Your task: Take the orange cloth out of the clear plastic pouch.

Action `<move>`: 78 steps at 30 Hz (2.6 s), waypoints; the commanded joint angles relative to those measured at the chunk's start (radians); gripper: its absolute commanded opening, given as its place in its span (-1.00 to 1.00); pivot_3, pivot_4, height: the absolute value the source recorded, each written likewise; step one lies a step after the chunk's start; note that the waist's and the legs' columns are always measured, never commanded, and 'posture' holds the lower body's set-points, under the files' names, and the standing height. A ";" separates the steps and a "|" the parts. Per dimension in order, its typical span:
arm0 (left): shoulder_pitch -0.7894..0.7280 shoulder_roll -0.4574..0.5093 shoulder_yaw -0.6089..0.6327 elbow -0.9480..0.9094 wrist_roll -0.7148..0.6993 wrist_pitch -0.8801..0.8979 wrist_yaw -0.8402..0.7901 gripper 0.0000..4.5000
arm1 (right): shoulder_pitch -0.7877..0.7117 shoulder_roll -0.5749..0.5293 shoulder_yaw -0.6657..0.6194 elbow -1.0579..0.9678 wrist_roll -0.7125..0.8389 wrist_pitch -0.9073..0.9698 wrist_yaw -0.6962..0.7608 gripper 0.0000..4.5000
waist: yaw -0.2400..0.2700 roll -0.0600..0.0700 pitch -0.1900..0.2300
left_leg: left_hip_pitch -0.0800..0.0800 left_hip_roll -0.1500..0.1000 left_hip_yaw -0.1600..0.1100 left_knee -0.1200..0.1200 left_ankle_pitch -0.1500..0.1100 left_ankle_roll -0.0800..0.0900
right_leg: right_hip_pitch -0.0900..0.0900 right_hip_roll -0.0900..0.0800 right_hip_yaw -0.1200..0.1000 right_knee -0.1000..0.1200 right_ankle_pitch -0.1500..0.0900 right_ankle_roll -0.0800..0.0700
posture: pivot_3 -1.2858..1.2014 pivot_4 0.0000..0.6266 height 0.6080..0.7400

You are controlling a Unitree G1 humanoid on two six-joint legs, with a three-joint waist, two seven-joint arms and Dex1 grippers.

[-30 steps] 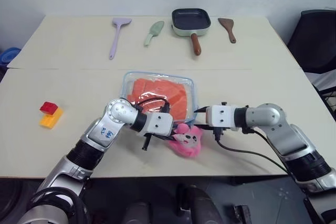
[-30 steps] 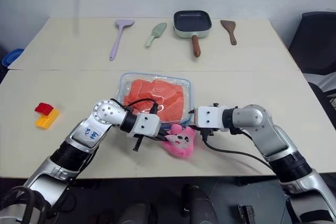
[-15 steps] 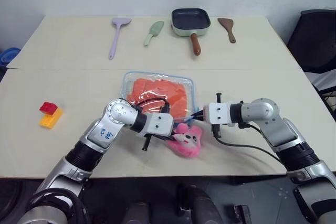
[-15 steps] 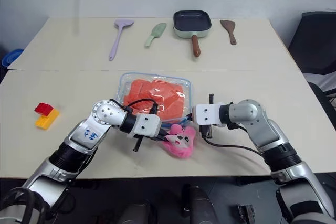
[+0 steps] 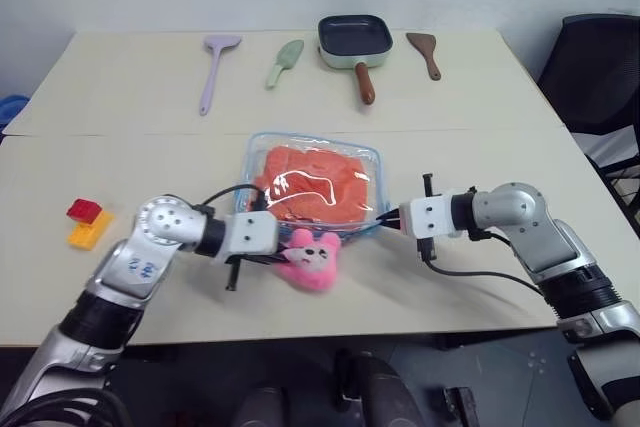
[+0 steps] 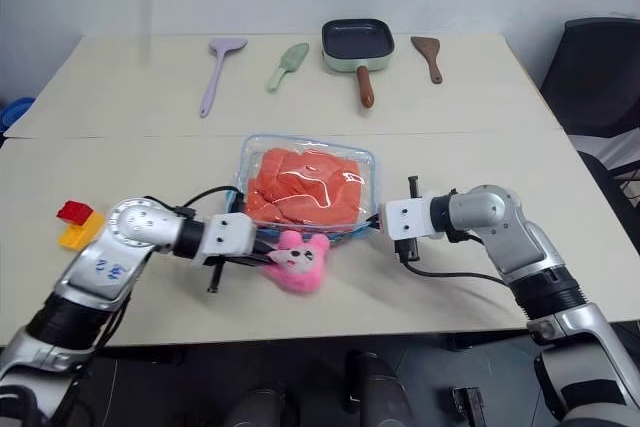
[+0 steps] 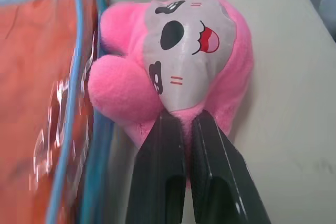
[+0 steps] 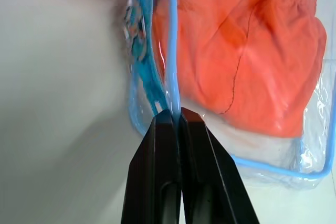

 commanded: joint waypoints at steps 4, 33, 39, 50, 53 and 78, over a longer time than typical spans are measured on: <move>0.088 0.070 0.137 -0.068 -0.057 0.082 0.048 -1.00 | -0.003 -0.019 -0.045 0.018 0.020 -0.050 -0.001 -0.99 | 0.002 0.000 0.000 | 0.000 0.000 0.000 0.000 0.000 0.000 | 0.000 0.000 0.000 0.000 0.000 0.000 | 0.03 -0.52 1.00; 0.258 0.207 0.376 0.205 -0.143 0.046 0.071 -0.88 | 0.092 -0.105 -0.097 -0.023 0.107 -0.123 0.048 -0.79 | 0.004 0.001 0.001 | -0.003 -0.001 0.006 -0.001 0.000 -0.001 | -0.014 -0.002 0.002 0.005 -0.001 -0.002 | 0.03 -0.52 1.00; 0.249 0.148 0.374 0.145 -0.186 0.152 0.095 -0.08 | 0.155 -0.118 -0.141 -0.142 0.164 0.013 0.055 0.06 | 0.019 0.002 0.000 | -0.002 -0.003 0.005 0.000 0.000 -0.001 | -0.013 -0.004 0.002 0.004 -0.001 -0.002 | 0.03 -0.52 1.00; 0.296 0.239 0.677 0.097 -0.503 0.502 0.001 0.63 | 0.388 -0.097 -0.347 -0.602 0.470 0.552 -0.097 0.98 | 0.023 0.001 0.000 | -0.003 -0.002 0.004 0.000 0.000 -0.001 | -0.014 -0.003 0.002 0.003 -0.001 -0.002 | 0.03 -0.52 1.00; 0.240 0.285 0.679 0.063 -0.543 0.518 -0.027 0.63 | 0.418 -0.071 -0.361 -0.690 0.521 0.643 -0.160 0.98 | 0.023 0.001 0.000 | -0.003 -0.002 0.003 0.000 -0.001 -0.001 | -0.013 -0.002 0.002 0.003 -0.001 -0.002 | 0.03 -0.52 1.00; -0.289 -0.011 -0.008 0.501 0.147 -0.610 0.054 0.45 | 0.484 -0.071 -0.376 -0.872 0.634 0.812 -0.222 1.00 | 0.025 0.001 0.000 | -0.004 -0.006 0.007 0.000 0.000 -0.001 | -0.013 0.001 0.003 0.005 0.001 -0.001 | 0.03 -0.52 1.00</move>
